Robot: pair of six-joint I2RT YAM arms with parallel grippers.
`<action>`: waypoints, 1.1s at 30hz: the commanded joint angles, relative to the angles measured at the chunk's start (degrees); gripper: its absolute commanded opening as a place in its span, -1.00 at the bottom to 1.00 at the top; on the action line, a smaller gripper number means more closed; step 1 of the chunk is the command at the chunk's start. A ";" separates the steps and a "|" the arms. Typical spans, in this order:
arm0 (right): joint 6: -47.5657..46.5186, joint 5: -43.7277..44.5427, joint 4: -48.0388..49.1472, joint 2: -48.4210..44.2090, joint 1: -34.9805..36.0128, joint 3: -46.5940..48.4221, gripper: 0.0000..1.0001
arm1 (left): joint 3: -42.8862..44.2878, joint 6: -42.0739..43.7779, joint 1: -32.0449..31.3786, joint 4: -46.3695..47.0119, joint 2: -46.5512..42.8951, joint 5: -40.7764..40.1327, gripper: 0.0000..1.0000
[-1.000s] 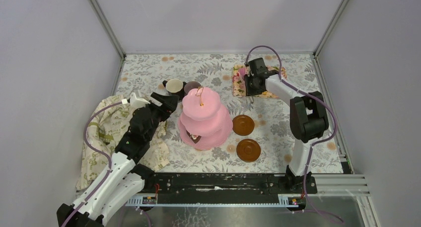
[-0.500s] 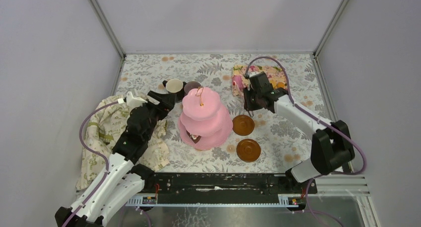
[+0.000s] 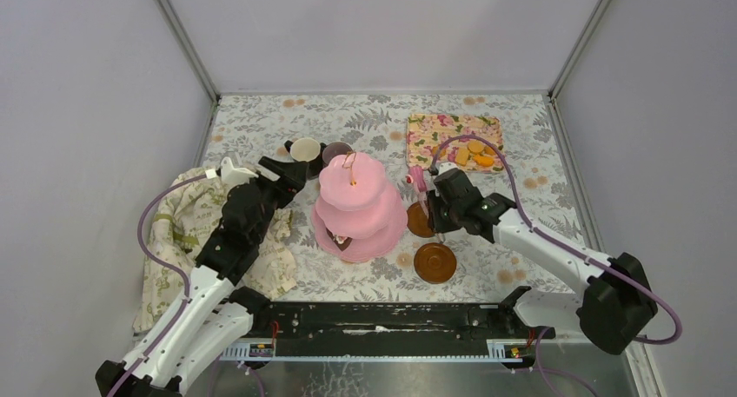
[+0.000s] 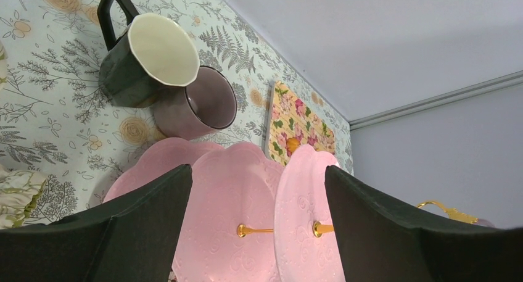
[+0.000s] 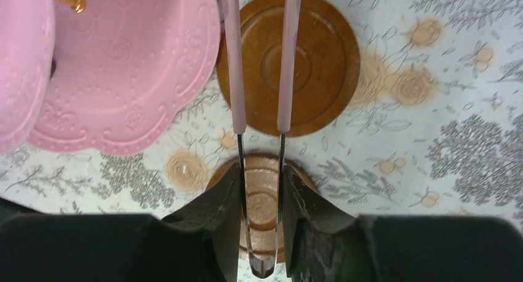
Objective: Serve the afternoon tea
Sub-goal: Pick up the desert from the tray, then place the desert on the desert table.
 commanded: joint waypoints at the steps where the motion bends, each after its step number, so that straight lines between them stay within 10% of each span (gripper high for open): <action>1: 4.87 1.87 -1.13 -5.74 3.01 -2.39 -0.84 | 2.16 1.50 -0.27 0.63 -0.14 -1.31 0.73; 33: 16.80 8.82 3.69 4.89 29.56 -1.89 -0.79 | 0.72 1.93 -0.32 3.51 2.01 -1.24 0.73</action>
